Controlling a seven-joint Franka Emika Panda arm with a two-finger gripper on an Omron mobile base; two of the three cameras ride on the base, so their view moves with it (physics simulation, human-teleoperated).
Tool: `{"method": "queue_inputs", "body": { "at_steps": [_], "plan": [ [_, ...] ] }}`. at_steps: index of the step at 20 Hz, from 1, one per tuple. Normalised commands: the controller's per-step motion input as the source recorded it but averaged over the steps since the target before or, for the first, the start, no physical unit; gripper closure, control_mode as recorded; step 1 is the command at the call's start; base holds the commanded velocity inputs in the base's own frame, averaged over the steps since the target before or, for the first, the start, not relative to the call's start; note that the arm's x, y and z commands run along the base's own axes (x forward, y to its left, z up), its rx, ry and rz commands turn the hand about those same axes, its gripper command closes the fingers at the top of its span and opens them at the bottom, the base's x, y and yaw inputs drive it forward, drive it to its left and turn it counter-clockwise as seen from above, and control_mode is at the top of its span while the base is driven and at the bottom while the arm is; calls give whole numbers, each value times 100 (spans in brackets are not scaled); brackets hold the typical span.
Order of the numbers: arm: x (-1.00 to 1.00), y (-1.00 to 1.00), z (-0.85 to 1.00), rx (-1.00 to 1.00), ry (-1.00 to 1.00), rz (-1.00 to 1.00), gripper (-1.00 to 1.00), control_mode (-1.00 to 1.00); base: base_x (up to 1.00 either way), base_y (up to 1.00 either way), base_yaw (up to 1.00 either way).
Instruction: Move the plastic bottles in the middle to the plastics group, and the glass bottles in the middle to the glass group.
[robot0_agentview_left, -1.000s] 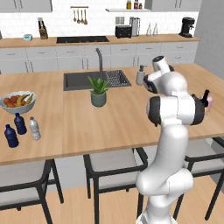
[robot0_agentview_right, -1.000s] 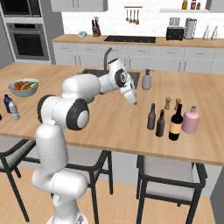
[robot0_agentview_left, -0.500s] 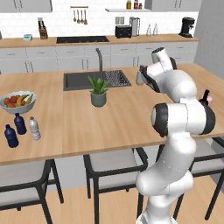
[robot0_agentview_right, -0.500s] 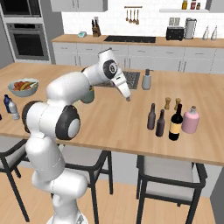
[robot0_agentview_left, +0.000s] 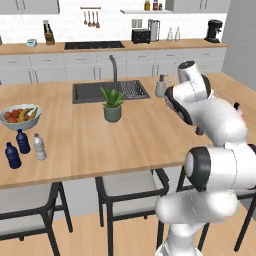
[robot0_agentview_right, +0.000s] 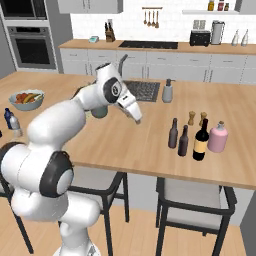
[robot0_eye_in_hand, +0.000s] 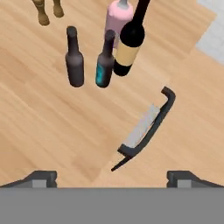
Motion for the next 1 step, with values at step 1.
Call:
{"method": "queue_inputs", "body": {
  "at_steps": [1],
  "plan": [
    [-74, 18, 0, 0, -4, 20, -100, -100, 0, 0, 0]
  ]
}}
